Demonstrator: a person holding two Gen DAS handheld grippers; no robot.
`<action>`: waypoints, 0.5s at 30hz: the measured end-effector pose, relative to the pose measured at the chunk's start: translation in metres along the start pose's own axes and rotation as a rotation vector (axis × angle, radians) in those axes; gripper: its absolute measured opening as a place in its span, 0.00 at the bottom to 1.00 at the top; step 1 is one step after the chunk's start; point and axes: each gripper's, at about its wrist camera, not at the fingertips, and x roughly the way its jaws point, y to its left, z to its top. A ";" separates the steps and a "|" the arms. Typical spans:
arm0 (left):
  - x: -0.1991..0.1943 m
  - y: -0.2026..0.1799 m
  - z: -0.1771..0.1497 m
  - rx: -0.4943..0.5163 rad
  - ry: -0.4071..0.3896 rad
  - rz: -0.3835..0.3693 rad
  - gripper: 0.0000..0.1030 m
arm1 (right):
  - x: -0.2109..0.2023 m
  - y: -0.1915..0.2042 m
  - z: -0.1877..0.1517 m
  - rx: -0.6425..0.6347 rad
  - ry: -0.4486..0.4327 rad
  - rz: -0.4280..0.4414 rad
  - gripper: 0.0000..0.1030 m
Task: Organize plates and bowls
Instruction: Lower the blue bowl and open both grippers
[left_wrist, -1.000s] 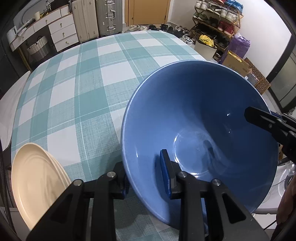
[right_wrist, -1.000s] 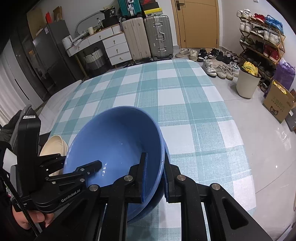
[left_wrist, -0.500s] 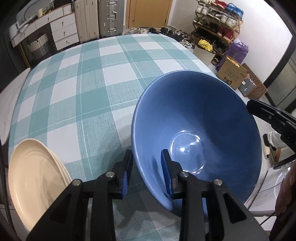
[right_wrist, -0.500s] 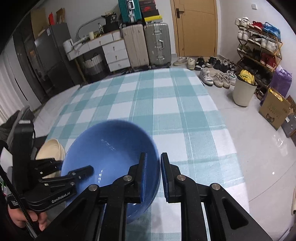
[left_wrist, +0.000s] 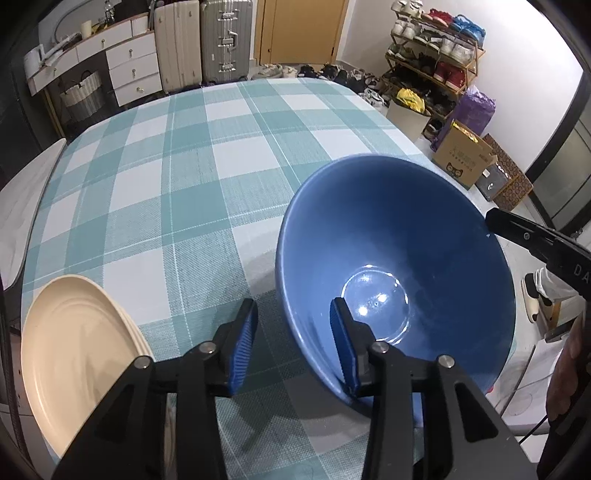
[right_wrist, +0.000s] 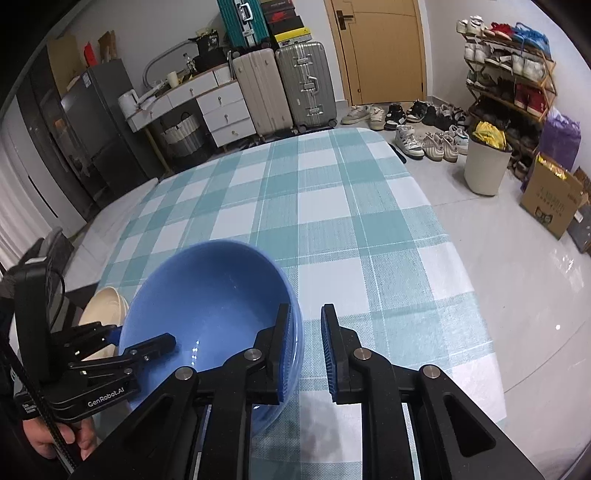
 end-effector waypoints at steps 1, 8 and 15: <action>-0.002 0.001 0.000 -0.005 -0.011 0.002 0.39 | -0.002 -0.001 0.000 0.006 -0.011 0.005 0.16; -0.022 0.006 -0.003 -0.049 -0.090 0.009 0.41 | -0.023 0.004 -0.003 -0.017 -0.125 0.055 0.47; -0.041 0.002 -0.012 -0.054 -0.151 0.059 0.46 | -0.039 0.023 -0.012 -0.072 -0.182 0.079 0.74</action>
